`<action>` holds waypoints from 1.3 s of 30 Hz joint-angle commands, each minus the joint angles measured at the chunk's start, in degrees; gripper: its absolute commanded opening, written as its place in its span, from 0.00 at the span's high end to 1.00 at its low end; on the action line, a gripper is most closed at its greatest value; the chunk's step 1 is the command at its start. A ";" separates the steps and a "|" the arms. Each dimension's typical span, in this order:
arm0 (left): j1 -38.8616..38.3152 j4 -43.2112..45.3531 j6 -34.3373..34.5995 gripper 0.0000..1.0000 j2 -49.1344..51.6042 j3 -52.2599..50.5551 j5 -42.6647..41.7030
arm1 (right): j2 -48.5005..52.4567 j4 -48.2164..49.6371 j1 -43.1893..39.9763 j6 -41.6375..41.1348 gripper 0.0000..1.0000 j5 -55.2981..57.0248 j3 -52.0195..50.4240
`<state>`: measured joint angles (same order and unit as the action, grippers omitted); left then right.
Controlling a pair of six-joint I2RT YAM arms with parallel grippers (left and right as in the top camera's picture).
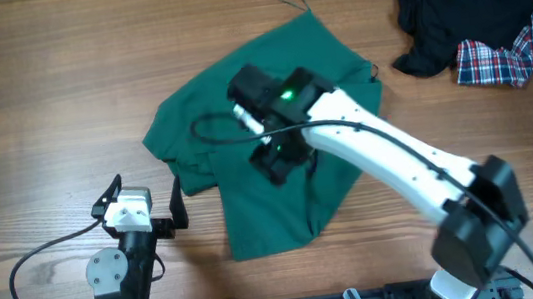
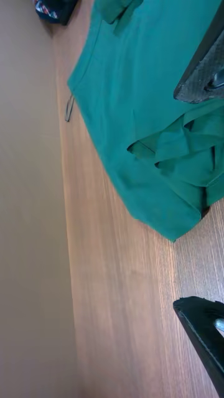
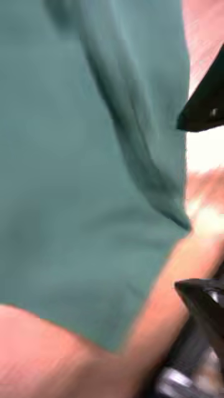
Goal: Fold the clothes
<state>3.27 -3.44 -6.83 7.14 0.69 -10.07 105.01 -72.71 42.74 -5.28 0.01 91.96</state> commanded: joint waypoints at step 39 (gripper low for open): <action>-0.44 -0.04 -0.87 0.00 -0.31 -0.35 0.33 | 7.91 -19.61 -27.78 -48.98 0.93 29.20 -1.70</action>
<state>3.27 -3.42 -6.83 7.14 0.69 -10.07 113.82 -91.90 17.19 -52.88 25.32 91.94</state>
